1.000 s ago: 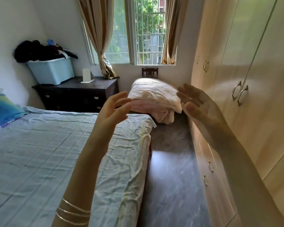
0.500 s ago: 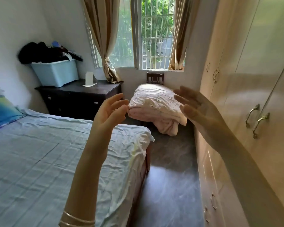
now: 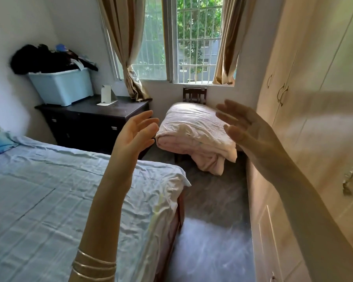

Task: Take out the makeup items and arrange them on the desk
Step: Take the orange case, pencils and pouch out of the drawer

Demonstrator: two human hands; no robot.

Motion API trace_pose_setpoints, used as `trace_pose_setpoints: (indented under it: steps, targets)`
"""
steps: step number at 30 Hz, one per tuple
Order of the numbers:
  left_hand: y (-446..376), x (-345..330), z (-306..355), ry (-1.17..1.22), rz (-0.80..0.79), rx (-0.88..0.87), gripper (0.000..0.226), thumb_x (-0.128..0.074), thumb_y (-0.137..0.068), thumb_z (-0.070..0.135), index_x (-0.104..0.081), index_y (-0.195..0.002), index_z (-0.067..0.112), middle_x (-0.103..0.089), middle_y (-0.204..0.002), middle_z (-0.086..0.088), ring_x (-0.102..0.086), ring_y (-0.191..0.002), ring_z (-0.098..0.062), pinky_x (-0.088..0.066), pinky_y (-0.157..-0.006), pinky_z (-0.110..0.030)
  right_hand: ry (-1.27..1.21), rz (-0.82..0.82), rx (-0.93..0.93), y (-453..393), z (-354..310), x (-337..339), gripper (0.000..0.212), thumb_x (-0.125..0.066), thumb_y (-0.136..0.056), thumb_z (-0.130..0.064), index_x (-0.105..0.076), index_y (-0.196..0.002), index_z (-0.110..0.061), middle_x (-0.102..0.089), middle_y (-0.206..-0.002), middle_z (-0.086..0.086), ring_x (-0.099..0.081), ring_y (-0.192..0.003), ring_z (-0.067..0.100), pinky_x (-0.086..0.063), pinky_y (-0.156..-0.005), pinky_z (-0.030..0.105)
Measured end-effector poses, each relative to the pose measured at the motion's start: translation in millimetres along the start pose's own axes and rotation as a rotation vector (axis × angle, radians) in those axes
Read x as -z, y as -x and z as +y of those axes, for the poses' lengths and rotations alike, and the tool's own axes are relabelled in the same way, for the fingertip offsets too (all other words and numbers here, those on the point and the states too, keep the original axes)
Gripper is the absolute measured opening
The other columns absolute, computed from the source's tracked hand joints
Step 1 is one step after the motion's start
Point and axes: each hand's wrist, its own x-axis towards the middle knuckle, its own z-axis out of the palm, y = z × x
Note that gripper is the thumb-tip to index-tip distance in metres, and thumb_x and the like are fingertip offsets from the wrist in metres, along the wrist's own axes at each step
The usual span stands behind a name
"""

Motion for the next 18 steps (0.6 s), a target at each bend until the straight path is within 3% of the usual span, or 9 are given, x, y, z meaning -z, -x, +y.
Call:
trace_pose_setpoints:
  steps: [3,7,11,16,18]
  targets:
    - [-49.5,-6.9,-13.4,0.012,0.003,-0.002,0.069,-0.060,-0.059,0.054,-0.054,-0.122,0.026,-0.065,-0.115,0.008,-0.061,-0.110,-0.007,-0.049,-0.091,-0.028,0.026,-0.002,0.004,-45.5,18.4,10.8,0.070,-0.070,-0.071,-0.054,-0.046,-0.131,-0.028,-0.054,-0.133,-0.015,-0.051,-0.122,0.000,-0.046,-0.081,0.007]
    - [-113.3,-11.6,-32.9,-0.001,-0.025,-0.009,0.067,-0.060,-0.060,0.054,-0.054,-0.122,0.027,-0.064,-0.117,0.007,-0.061,-0.110,-0.006,-0.049,-0.091,-0.029,0.067,0.024,0.001,-104.1,53.0,23.5,0.056,-0.061,-0.079,-0.032,-0.043,-0.132,-0.028,-0.053,-0.132,-0.018,-0.052,-0.118,-0.007,-0.044,-0.078,0.004]
    - [-162.7,-16.3,-55.4,-0.016,-0.037,-0.001,0.062,-0.059,-0.062,0.053,-0.055,-0.119,0.030,-0.063,-0.118,0.008,-0.061,-0.111,-0.007,-0.048,-0.093,-0.029,0.041,0.018,-0.013,-149.0,86.6,34.3,0.053,-0.058,-0.081,-0.028,-0.044,-0.132,-0.027,-0.053,-0.133,-0.014,-0.053,-0.118,-0.004,-0.045,-0.080,0.005]
    - [-214.8,-23.8,-86.2,-0.065,-0.012,0.027,0.064,-0.058,-0.061,0.053,-0.054,-0.120,0.029,-0.063,-0.118,0.007,-0.061,-0.109,-0.007,-0.049,-0.092,-0.029,0.013,0.011,-0.017,-205.0,127.8,53.0,0.060,-0.061,-0.079,-0.033,-0.043,-0.135,-0.023,-0.054,-0.132,-0.014,-0.053,-0.119,-0.003,-0.045,-0.082,0.006]
    - [-236.0,-28.7,-98.7,-0.080,0.008,0.031,0.069,-0.058,-0.061,0.054,-0.053,-0.124,0.026,-0.063,-0.119,0.007,-0.061,-0.110,-0.007,-0.049,-0.091,-0.028,-0.020,-0.014,-0.011,-226.3,145.3,61.3,0.068,-0.069,-0.074,-0.046,-0.045,-0.133,-0.025,-0.055,-0.132,-0.015,-0.053,-0.121,-0.001,-0.045,-0.084,0.007]
